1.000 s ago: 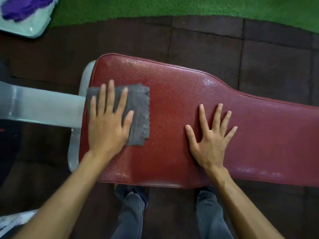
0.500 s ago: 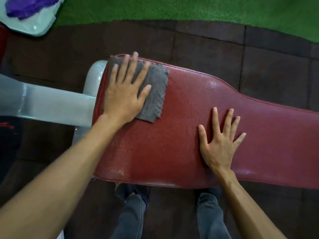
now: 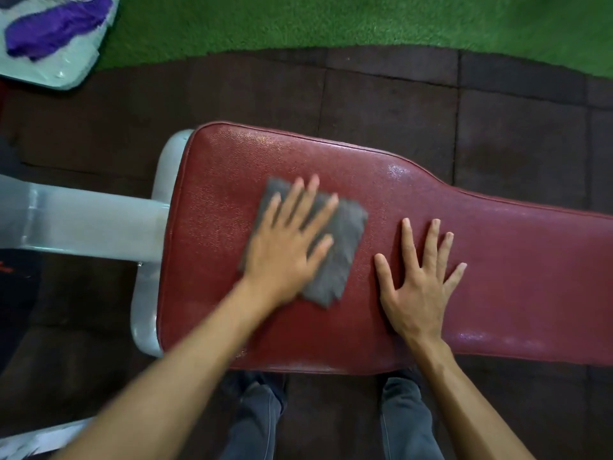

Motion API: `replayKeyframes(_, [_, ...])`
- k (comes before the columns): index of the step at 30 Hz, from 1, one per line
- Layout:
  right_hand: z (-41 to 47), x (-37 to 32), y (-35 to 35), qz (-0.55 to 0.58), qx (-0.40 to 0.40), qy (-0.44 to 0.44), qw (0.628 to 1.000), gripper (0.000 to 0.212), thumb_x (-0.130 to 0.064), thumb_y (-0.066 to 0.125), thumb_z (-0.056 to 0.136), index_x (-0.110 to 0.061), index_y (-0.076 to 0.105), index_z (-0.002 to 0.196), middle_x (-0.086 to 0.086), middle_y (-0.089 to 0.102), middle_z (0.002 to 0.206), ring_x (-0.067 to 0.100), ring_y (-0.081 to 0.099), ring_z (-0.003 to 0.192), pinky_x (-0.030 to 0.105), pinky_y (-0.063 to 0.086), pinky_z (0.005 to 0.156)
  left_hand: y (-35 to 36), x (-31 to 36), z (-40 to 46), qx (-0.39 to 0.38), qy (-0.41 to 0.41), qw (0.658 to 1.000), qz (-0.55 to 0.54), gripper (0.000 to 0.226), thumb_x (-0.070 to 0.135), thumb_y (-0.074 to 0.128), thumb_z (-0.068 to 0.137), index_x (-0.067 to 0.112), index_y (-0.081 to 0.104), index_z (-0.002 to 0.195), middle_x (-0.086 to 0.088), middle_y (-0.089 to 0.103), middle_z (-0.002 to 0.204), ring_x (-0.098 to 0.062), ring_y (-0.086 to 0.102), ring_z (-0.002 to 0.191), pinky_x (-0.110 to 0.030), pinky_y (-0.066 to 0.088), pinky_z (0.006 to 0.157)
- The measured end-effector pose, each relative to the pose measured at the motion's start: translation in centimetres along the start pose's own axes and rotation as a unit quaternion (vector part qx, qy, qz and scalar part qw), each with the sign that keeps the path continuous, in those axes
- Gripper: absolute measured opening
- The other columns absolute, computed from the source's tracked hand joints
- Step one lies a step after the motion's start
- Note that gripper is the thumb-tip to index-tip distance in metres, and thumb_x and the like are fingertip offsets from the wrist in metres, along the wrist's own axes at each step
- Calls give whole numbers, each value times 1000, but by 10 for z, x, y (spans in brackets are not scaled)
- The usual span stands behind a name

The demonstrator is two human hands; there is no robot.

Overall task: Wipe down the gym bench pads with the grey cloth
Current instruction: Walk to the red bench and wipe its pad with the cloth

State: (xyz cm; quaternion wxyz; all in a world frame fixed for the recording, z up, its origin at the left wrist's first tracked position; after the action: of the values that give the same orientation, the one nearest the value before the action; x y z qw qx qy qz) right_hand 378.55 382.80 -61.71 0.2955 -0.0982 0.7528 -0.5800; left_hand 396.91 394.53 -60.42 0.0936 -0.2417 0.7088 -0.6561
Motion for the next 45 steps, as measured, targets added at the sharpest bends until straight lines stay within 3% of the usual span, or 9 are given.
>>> replayKeyframes(4, [1, 2, 0, 7, 2, -1, 1000, 71, -64, 39, 95, -38, 14, 156, 1, -3, 167, 25, -10, 152, 68, -1, 115, -29, -71, 47, 29, -105, 993, 36, 62, 52, 25, 103, 30, 12, 159, -9, 5, 168, -27, 4, 155, -47, 6, 124])
replayKeyframes(11, [0, 5, -1, -1, -4, -10, 1000, 72, -63, 38, 95, -36, 13, 157, 3, -2, 167, 27, -9, 152, 68, 0, 115, -15, -56, -104, -3, -271, 962, 21, 65, 50, 18, 103, 20, 10, 160, -15, -1, 167, -33, 0, 155, -56, 11, 123])
replayKeyframes(14, [0, 6, -1, 1, -6, -15, 1000, 71, -62, 39, 96, -35, 14, 157, 3, -2, 167, 27, -9, 152, 67, -1, 115, 15, 12, -143, -52, -267, 962, -11, 67, 50, 17, 102, 15, 14, 159, -17, -1, 166, -35, 0, 154, -57, 11, 122])
replayKeyframes(18, [-3, 9, -5, 29, -25, -38, 999, 67, -57, 37, 97, -33, 17, 157, 3, -1, 167, 26, -9, 152, 66, 0, 117, 27, 64, -110, -43, -259, 963, -59, 64, 46, 20, 103, 16, 10, 159, -18, -2, 166, -35, -1, 154, -56, 10, 123])
replayKeyframes(22, [-27, 9, -21, 83, -24, -65, 994, 63, -51, 41, 98, -26, 29, 154, 8, 9, 166, 27, -2, 153, 67, 7, 116, 2, 49, -111, -22, -202, 967, -152, 60, 36, 26, 105, 25, 4, 160, -7, -14, 167, -22, -12, 155, -48, -1, 125])
replayKeyframes(24, [-51, -9, -27, 72, -20, -123, 990, 61, -48, 50, 96, -22, 39, 150, 11, 16, 164, 30, 4, 153, 67, 8, 116, -19, 25, -140, 10, -225, 962, -154, 60, 35, 29, 104, 24, 10, 160, -7, -9, 168, -22, -8, 155, -43, -6, 125])
replayKeyframes(30, [-141, -92, 2, -15, -86, -342, 936, 51, -55, 71, 82, -25, 61, 123, 13, 27, 161, 33, 17, 150, 73, 14, 110, -22, -21, -246, -1, -299, 947, -116, 64, 46, 24, 102, 16, 20, 158, -9, 1, 168, -26, 2, 155, -51, 7, 124])
replayKeyframes(36, [-140, -111, 23, -54, -84, -327, 940, 33, -43, 70, 82, -24, 63, 109, 14, 27, 160, 34, 16, 150, 73, 14, 111, -18, -13, -264, -10, -287, 951, -115, 63, 41, 30, 101, 17, 21, 158, -9, 1, 168, -25, 4, 155, -45, 6, 124])
replayKeyframes(45, [-147, -110, -6, 6, -31, -292, 956, 10, -33, 59, 94, -23, 63, 95, 7, 49, 147, 30, 33, 145, 64, 24, 112, -32, 2, -259, -1, -261, 955, -141, 58, 37, 33, 101, 17, 30, 155, -10, 13, 167, -22, 8, 155, -45, 13, 123])
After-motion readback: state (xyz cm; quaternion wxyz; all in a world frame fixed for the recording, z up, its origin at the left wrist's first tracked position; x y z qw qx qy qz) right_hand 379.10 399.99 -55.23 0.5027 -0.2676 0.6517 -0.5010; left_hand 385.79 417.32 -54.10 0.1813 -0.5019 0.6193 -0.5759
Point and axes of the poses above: each hand's wrist, its own z-axis towards the middle knuckle, its own y-axis out of the palm, x = y × z, the point moved 7 cm from there along z, towards the middle knuckle
